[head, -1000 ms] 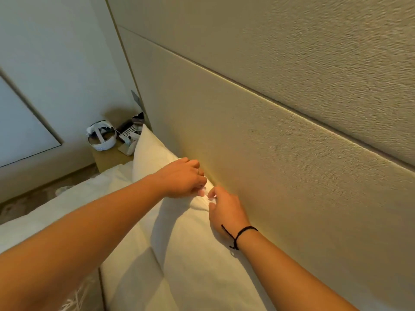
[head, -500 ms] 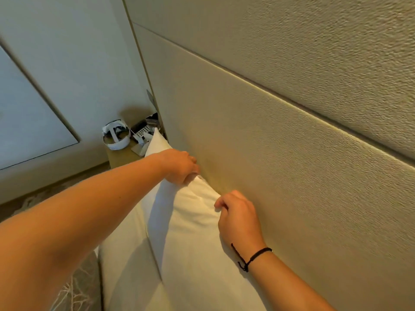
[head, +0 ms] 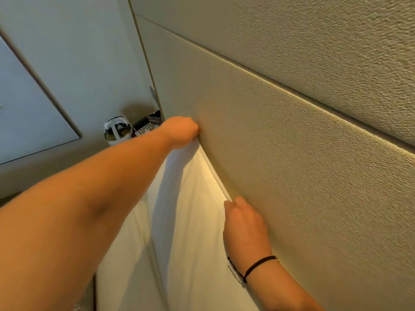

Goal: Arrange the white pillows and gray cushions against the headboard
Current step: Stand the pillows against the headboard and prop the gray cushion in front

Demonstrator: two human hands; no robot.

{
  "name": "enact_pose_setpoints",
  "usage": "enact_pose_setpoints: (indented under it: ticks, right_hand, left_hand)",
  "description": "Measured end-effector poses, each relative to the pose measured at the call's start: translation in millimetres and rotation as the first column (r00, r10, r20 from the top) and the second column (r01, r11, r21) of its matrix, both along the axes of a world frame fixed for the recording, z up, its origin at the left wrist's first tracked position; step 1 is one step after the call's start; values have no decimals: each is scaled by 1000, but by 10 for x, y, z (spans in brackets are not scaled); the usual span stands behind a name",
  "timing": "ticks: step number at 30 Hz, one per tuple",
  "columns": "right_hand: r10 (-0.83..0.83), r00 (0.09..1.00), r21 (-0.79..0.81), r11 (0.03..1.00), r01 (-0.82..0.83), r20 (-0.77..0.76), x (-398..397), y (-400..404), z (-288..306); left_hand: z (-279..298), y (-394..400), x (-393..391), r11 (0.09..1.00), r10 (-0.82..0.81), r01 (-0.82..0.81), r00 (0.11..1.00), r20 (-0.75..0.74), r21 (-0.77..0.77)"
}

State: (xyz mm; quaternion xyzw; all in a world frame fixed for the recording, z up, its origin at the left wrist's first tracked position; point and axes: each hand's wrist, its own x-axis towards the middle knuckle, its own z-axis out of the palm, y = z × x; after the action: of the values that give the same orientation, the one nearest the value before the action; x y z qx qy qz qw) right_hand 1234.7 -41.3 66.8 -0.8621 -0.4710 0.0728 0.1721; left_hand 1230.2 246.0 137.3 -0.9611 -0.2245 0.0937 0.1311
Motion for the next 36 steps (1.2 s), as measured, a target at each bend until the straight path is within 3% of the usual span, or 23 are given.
enact_pose_setpoints:
  ticks: [2, 6, 10, 13, 16, 19, 20, 22, 26, 29, 32, 36]
  right_hand:
    - [17, 999, -78, 997, -15, 29, -26, 1, -50]
    - [40, 998, -233, 972, -29, 42, -85, -13, -160]
    - [42, 996, -282, 959, -18, 81, -85, -37, -200]
    - [65, 988, -205, 978, -36, 137, -125, -93, -156]
    - [58, 985, 1, 998, -59, 160, -206, -197, -198]
    - [-21, 963, -211, 977, -37, -269, -297, -304, -228]
    - [-21, 942, -247, 967, -66, -334, -315, -334, -250]
    - [4, 956, -237, 969, -77, -294, -367, -364, -243]
    - [122, 991, -96, 988, -117, 49, -666, -397, -186]
    - [225, 971, 68, 973, -220, -78, -1182, -517, -261]
    - [352, 926, -81, 928, -364, -134, -1784, -712, -490]
    - [166, 919, -442, 837, -323, -358, -2331, -1013, -961]
  left_hand:
    - [-212, -82, -52, 994, 107, -108, 991, 78, 6]
    - [-572, -199, -165, 963, 252, -214, 931, 264, -167]
    - [-828, -221, -363, 951, 304, -277, 924, 232, -141]
    - [-891, -194, -572, 849, 492, -428, 854, 170, -309]
    - [-922, -250, -809, 781, 536, -438, 836, 118, -444]
    - [-988, -443, -1089, 710, 582, -405, 798, 156, -576]
    - [-1007, -505, -1199, 683, 601, -400, 783, 159, -611]
    - [-1069, -637, -1458, 663, 612, -406, 778, 142, -629]
    - [-1176, -860, -2056, 708, 532, -456, 846, -17, -539]
    - [-1253, -1017, -2416, 872, 291, -369, 919, -265, -320]
    - [-1421, -1135, -2625, 981, -48, -41, 894, -446, -188]
    - [-1580, -1222, -2678, 977, -186, 108, 850, -493, -181]
